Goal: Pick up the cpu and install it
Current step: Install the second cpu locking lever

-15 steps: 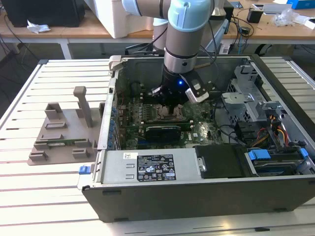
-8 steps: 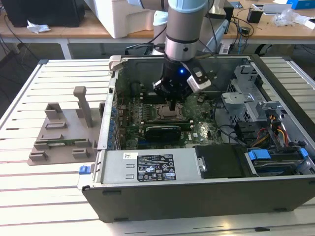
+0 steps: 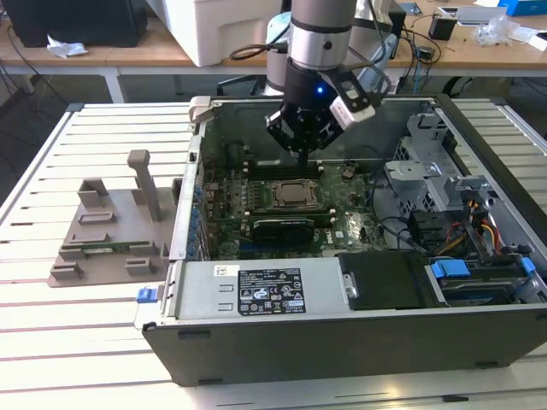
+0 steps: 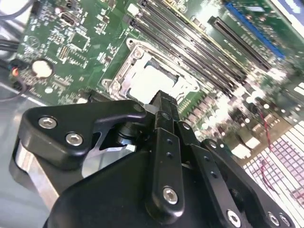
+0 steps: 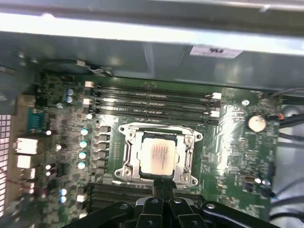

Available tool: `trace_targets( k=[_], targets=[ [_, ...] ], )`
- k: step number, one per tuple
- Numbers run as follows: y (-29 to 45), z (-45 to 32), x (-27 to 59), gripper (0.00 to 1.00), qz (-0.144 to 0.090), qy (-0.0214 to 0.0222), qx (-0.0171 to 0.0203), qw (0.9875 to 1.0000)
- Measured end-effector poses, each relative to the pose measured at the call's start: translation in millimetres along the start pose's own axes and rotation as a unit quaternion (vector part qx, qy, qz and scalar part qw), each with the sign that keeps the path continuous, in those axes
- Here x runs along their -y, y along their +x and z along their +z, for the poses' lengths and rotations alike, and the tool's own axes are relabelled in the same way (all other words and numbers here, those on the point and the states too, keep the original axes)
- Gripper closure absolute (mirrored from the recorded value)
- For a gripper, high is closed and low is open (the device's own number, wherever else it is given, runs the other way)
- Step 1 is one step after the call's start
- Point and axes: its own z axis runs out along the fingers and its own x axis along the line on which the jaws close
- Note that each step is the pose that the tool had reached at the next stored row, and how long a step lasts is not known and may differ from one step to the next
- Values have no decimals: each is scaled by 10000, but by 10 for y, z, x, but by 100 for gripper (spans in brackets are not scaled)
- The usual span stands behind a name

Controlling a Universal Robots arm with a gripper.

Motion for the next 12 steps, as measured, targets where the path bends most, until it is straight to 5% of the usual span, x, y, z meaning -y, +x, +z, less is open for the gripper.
trace_targets(
  k=[3,12],
  targets=[
    [4,-96,0,89,0,-1,0,10000],
    [4,-102,0,89,0,-1,0,10000]
  ],
)
